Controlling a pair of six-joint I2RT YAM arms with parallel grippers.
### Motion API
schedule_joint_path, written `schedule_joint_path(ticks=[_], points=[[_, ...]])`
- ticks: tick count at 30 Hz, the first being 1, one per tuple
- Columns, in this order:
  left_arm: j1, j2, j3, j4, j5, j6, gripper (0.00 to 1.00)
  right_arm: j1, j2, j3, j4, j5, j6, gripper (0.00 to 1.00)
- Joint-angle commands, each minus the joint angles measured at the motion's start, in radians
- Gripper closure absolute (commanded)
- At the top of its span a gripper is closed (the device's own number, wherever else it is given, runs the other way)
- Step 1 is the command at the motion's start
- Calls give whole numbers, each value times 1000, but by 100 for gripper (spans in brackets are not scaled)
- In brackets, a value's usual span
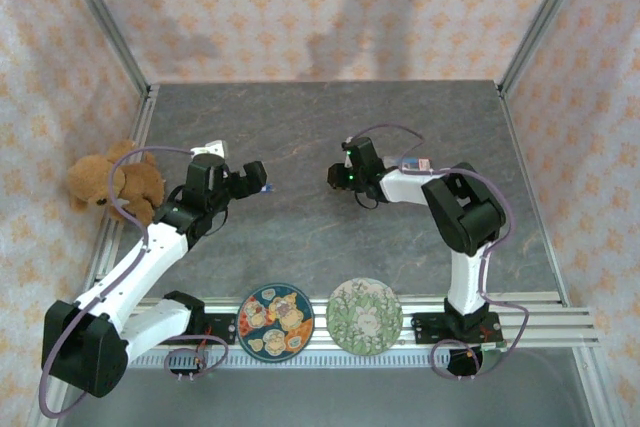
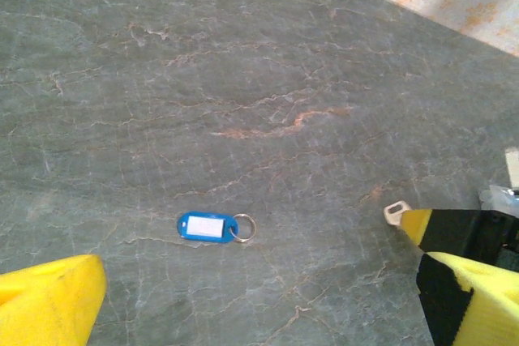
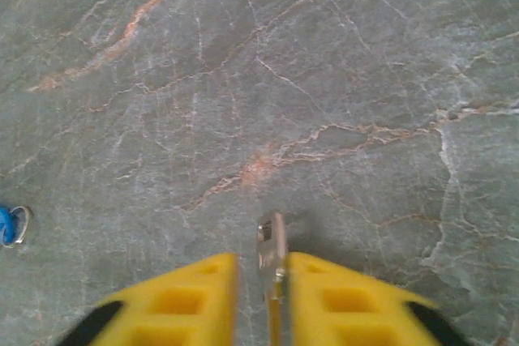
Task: Remove the keys from the keyring
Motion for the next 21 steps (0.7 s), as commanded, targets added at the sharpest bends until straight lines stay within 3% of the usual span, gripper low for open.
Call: schedule_joint_path(ticks=[1, 3, 4, 5, 10, 14, 21], points=[[4, -20, -1, -24, 9, -11, 1, -22, -21, 5, 10, 29, -3, 66], [4, -17, 2, -21, 2, -11, 0, -37, -66, -25, 2, 55, -16, 56], [4, -11, 3, -18, -1, -8, 1, -46, -90, -37, -4, 65, -20, 22], [5, -5, 6, -13, -9, -5, 1, -59, -120, -52, -15, 75, -27, 1], [5, 48, 58, -21, -119, 42, 1, -95, -255, -88, -103, 208, -97, 1], [7, 83, 89, 8, -273, 164, 1, -95, -364, -113, -142, 512, -175, 1], [76, 59, -1, 179, -469, 445, 0, -99, -557, -298, 82, 915, -373, 1]])
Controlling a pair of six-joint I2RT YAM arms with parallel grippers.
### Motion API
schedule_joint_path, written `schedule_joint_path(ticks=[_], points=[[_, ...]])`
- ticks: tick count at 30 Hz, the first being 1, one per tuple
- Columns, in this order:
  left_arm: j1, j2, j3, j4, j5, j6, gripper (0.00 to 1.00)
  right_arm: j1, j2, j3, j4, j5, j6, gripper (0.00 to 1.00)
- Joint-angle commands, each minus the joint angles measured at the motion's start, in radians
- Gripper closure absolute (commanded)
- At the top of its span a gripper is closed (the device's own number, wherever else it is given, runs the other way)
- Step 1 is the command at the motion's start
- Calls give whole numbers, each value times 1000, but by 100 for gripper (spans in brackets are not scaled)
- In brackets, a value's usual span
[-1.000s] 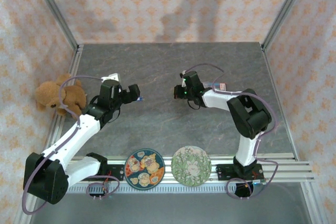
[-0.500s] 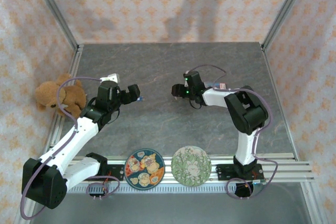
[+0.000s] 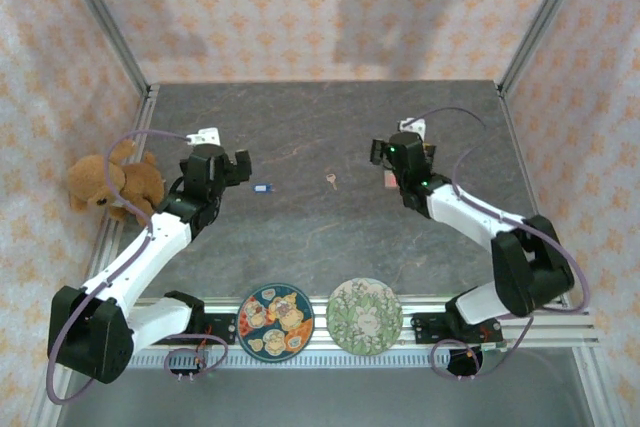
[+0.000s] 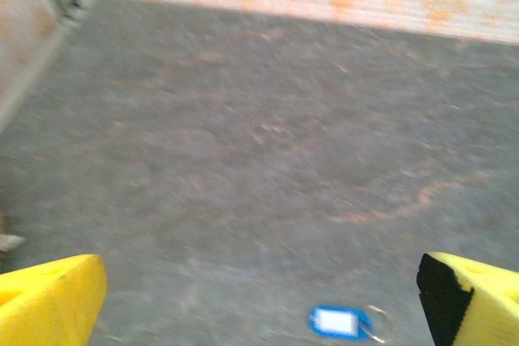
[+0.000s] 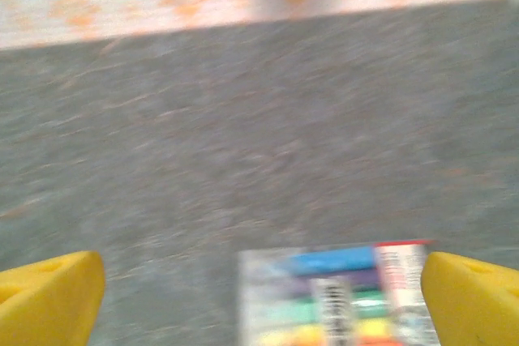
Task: Remove the keys from the keyring
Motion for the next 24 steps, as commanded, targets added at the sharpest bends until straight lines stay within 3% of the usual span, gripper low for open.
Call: schedule_joint_path(ticks=[1, 5, 10, 13, 16, 18, 20, 21, 22, 23, 24], points=[[58, -15, -46, 69, -170, 165, 0, -4, -53, -62, 96, 344, -143, 1], [102, -9, -155, 196, -178, 147, 0, -57, -54, -116, 66, 457, -107, 1], [110, 135, -286, 533, -206, 166, 0, -134, -13, -272, 300, 398, -93, 1], [111, 244, -312, 689, -173, 233, 0, -131, 59, -328, 503, 425, -203, 1], [120, 293, -308, 781, -145, 258, 0, -164, 109, -375, 675, 300, -271, 1], [142, 367, -350, 942, -114, 237, 0, -172, 107, -365, 629, 295, -251, 0], [164, 411, -400, 1046, -41, 226, 0, -218, 68, -413, 668, 173, -221, 0], [168, 429, -415, 1111, -21, 243, 0, -256, 48, -442, 688, 68, -194, 0], [167, 454, -424, 1170, 19, 269, 0, -336, 34, -467, 678, -115, -165, 1], [166, 448, -410, 1136, 36, 274, 0, -399, 89, -470, 717, -289, -158, 1], [170, 430, -391, 1070, 26, 254, 0, -404, 143, -456, 792, -299, -166, 1]])
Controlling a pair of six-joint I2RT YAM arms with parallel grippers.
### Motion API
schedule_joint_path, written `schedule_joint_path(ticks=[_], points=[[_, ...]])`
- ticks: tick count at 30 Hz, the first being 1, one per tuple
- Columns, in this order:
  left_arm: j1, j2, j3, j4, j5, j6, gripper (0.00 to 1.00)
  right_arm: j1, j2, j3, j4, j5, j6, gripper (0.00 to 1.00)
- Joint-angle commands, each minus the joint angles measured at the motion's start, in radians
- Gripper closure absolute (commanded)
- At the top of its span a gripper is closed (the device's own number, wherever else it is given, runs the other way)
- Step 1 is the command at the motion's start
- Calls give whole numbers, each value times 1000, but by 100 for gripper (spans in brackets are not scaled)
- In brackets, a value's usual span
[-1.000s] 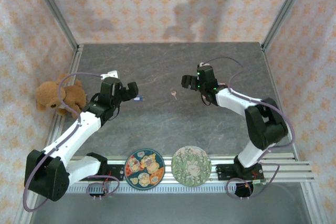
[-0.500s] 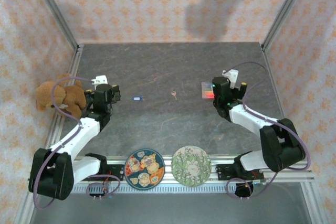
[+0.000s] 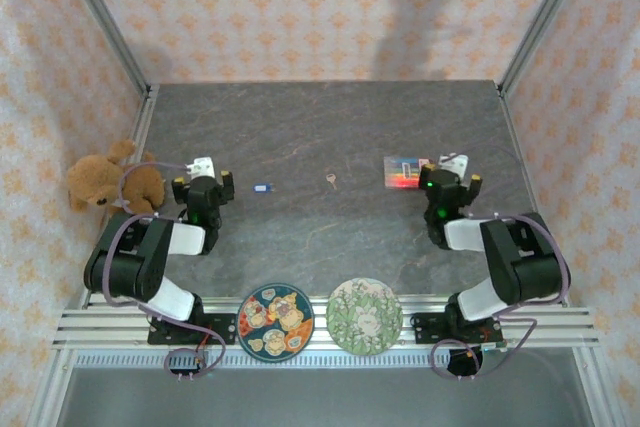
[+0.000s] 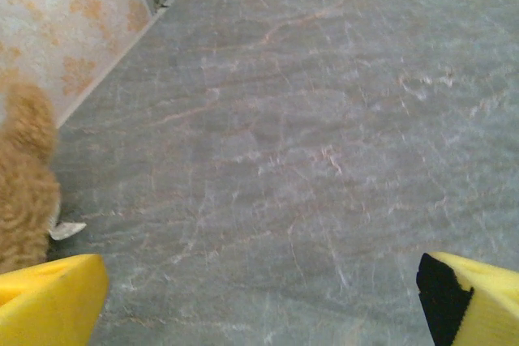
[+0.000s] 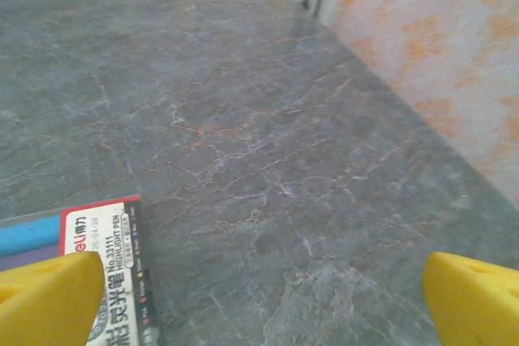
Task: Remove the keys from the keyring
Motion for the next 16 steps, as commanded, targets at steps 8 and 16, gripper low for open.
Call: schedule_joint_path(ticks=[8, 16], points=[[11, 2, 33, 92, -53, -24, 0, -80, 21, 45, -33, -245, 71, 1], [12, 2, 33, 88, -53, -24, 0, -85, 23, 43, -27, -257, 70, 1]])
